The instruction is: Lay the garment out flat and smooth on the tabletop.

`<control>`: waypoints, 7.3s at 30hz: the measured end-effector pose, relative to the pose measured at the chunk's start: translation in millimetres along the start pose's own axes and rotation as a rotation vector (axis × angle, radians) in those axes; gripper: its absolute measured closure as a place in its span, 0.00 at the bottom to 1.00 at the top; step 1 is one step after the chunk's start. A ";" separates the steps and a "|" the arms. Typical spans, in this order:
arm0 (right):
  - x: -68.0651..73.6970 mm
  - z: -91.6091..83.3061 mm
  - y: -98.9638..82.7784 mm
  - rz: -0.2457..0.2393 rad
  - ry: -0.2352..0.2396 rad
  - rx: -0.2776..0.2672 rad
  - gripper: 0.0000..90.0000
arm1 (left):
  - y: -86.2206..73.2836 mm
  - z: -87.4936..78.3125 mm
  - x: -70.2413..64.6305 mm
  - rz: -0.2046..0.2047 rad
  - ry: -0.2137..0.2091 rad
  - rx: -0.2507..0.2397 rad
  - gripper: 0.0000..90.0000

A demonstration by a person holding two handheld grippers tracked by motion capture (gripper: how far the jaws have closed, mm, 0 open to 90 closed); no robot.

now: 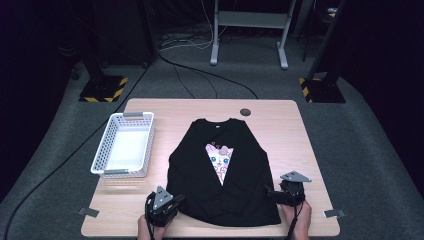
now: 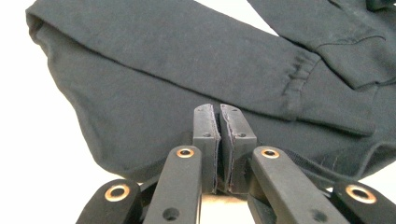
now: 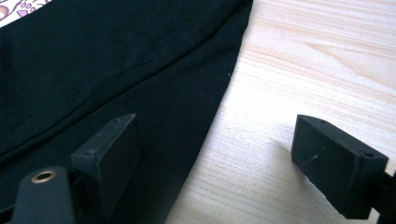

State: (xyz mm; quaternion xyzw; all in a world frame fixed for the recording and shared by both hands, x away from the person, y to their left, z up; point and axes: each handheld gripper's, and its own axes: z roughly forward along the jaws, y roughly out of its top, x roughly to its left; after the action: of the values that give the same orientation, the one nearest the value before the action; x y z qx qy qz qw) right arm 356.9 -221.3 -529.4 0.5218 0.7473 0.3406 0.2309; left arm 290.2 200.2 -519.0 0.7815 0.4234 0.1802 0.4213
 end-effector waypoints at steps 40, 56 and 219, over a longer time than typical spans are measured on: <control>-0.5 0.7 0.5 -0.006 0.003 0.001 0.16 | 35.1 39.5 25.3 -0.042 -0.036 0.092 0.14; 22.9 -2.7 2.5 0.012 0.027 0.019 0.00 | 27.7 57.1 24.4 0.032 0.083 0.120 0.09; -45.2 -46.9 12.6 0.170 0.007 -0.005 0.90 | 27.9 56.8 24.9 0.029 0.084 0.117 0.11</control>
State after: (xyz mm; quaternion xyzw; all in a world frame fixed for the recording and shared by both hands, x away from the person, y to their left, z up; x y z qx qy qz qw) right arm 347.6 -273.4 -489.4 0.5816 0.7001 0.3629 0.1998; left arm 355.2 183.8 -531.2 0.8025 0.4393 0.1940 0.3541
